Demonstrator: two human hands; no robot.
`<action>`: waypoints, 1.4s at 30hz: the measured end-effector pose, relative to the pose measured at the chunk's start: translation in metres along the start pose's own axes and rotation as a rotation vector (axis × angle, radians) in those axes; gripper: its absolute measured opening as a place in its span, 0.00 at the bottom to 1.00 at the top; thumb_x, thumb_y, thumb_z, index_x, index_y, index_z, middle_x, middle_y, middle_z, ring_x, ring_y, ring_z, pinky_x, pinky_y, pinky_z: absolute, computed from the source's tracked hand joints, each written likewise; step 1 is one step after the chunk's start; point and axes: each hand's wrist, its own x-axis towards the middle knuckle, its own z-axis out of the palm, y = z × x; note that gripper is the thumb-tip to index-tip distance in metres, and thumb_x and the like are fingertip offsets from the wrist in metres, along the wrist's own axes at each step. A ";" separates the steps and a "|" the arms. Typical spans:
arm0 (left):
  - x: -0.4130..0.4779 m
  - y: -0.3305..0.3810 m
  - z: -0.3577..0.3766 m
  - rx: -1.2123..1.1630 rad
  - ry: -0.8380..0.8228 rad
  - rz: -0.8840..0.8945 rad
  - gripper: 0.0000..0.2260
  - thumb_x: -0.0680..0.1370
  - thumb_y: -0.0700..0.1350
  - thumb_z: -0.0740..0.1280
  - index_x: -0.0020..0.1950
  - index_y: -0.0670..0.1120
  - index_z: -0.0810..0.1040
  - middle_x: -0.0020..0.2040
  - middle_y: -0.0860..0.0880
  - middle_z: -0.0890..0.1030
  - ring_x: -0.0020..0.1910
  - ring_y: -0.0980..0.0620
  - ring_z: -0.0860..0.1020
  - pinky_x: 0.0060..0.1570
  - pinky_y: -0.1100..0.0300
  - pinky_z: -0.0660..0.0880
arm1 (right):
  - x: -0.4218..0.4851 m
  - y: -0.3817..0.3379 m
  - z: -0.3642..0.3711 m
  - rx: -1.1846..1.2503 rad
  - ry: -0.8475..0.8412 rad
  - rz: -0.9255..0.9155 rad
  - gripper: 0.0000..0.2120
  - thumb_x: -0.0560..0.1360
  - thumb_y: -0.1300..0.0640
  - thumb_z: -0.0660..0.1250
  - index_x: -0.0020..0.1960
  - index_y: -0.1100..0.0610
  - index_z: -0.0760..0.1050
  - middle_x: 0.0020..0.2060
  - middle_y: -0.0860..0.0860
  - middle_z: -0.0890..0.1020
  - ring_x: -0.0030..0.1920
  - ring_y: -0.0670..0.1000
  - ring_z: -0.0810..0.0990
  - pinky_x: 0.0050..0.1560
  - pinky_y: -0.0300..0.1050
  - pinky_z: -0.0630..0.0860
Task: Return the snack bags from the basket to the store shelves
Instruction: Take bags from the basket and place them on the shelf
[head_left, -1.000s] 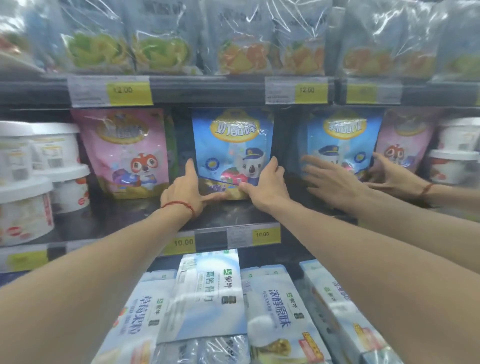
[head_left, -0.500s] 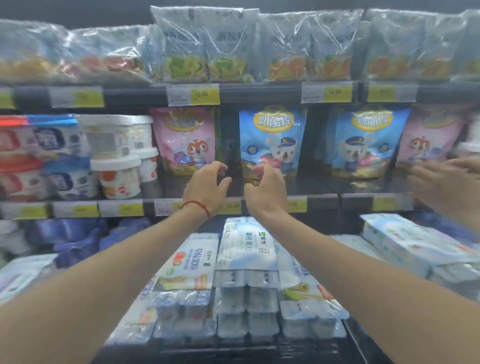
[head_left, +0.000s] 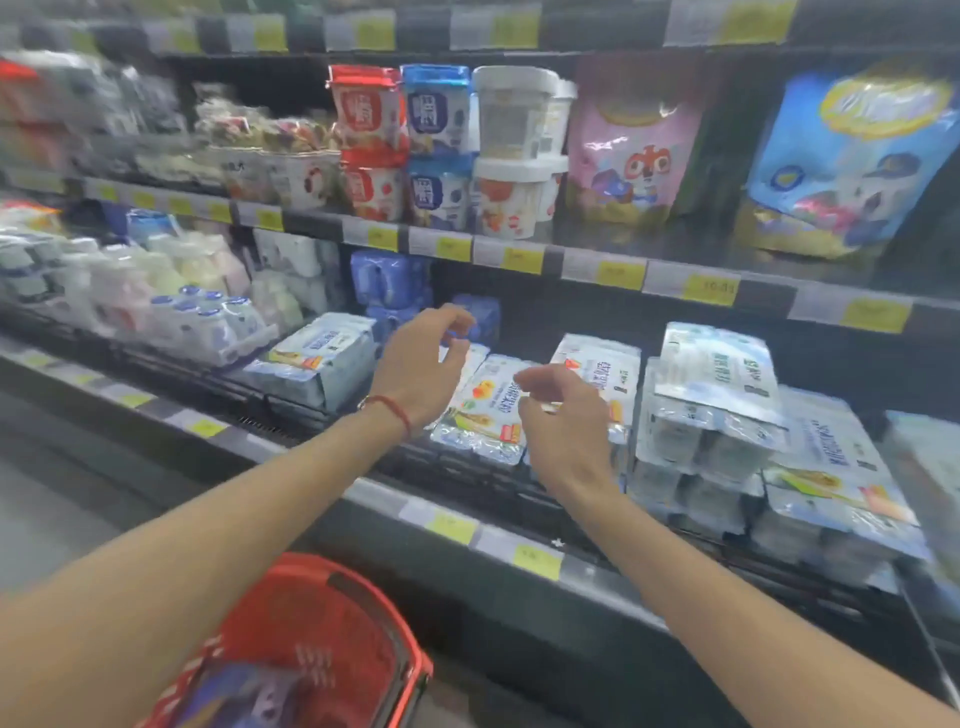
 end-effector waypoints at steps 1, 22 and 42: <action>-0.013 -0.012 -0.007 0.010 0.002 -0.047 0.10 0.78 0.40 0.65 0.57 0.49 0.79 0.52 0.54 0.81 0.45 0.57 0.77 0.49 0.67 0.69 | -0.012 0.001 0.011 0.007 -0.041 -0.003 0.12 0.75 0.67 0.65 0.52 0.55 0.82 0.47 0.45 0.83 0.48 0.38 0.78 0.46 0.24 0.68; -0.374 -0.196 -0.126 0.159 -0.145 -1.035 0.07 0.74 0.38 0.68 0.47 0.50 0.81 0.47 0.51 0.84 0.52 0.52 0.81 0.50 0.63 0.74 | -0.233 0.073 0.226 -0.378 -1.211 0.181 0.14 0.78 0.58 0.69 0.63 0.54 0.79 0.57 0.50 0.84 0.60 0.51 0.81 0.55 0.40 0.74; -0.503 -0.235 -0.081 0.124 -0.636 -1.766 0.24 0.69 0.39 0.73 0.64 0.45 0.75 0.49 0.46 0.84 0.50 0.46 0.83 0.50 0.52 0.82 | -0.277 0.171 0.344 -0.735 -1.640 0.393 0.70 0.66 0.41 0.81 0.79 0.58 0.27 0.81 0.59 0.53 0.80 0.60 0.58 0.78 0.55 0.62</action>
